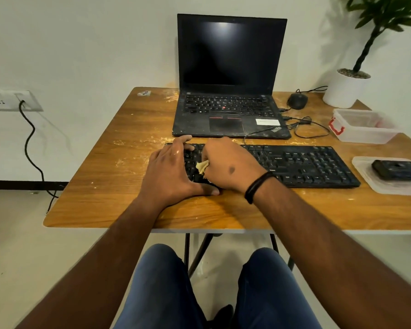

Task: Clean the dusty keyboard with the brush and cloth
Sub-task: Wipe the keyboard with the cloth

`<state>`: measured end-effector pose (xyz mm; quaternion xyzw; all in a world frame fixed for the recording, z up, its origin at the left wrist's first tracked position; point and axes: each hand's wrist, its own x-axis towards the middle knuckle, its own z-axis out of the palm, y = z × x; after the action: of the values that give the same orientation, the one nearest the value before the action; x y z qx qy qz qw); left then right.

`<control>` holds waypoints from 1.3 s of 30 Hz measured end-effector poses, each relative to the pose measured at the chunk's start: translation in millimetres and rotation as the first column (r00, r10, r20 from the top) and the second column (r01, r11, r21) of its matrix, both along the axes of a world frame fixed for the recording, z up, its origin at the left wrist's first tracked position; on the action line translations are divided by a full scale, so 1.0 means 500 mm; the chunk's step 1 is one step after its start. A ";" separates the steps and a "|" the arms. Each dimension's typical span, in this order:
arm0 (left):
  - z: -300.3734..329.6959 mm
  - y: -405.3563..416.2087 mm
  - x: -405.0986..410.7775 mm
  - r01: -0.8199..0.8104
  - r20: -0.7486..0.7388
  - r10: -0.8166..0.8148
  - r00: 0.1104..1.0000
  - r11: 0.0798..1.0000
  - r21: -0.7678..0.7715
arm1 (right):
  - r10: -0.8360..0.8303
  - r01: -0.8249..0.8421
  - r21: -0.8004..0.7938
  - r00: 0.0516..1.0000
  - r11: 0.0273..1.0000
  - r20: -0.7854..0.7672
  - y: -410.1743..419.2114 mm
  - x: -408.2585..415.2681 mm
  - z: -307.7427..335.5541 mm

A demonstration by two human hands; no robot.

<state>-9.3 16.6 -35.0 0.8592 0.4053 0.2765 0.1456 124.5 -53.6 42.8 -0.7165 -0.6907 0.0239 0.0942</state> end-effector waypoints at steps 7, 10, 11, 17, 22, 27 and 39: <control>0.006 -0.003 0.000 -0.003 -0.010 0.003 1.000 1.000 0.014 | -0.167 0.161 0.107 0.985 0.981 0.052 0.013 0.019 -0.016; 0.001 0.000 0.001 0.002 0.007 -0.002 1.000 1.000 0.018 | -0.050 0.047 0.023 0.989 0.999 0.142 -0.026 -0.009 -0.023; -0.001 0.000 0.001 0.006 0.007 -0.007 1.000 1.000 0.024 | -0.023 0.021 0.016 0.990 1.000 0.137 -0.035 -0.012 -0.021; 0.002 -0.003 -0.001 -0.012 -0.029 0.012 1.000 1.000 0.016 | -0.191 0.185 0.159 0.981 0.970 0.020 0.007 0.040 -0.009; 0.002 -0.003 -0.002 -0.014 -0.010 0.014 1.000 1.000 0.013 | -0.117 0.111 0.042 0.980 0.993 0.159 -0.028 0.009 -0.029; 0.001 -0.004 -0.002 -0.003 -0.014 0.003 1.000 1.000 0.005 | -0.138 0.135 0.042 0.987 0.990 0.076 -0.033 0.036 -0.002; 0.001 -0.003 -0.003 0.007 -0.014 -0.007 1.000 1.000 0.001 | -0.103 0.105 -0.034 0.993 0.994 0.064 -0.066 0.038 -0.006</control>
<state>-10.7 15.0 -34.5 0.8625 0.4033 0.2702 0.1432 143.5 -86.6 39.7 -0.7536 -0.6545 0.0095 0.0604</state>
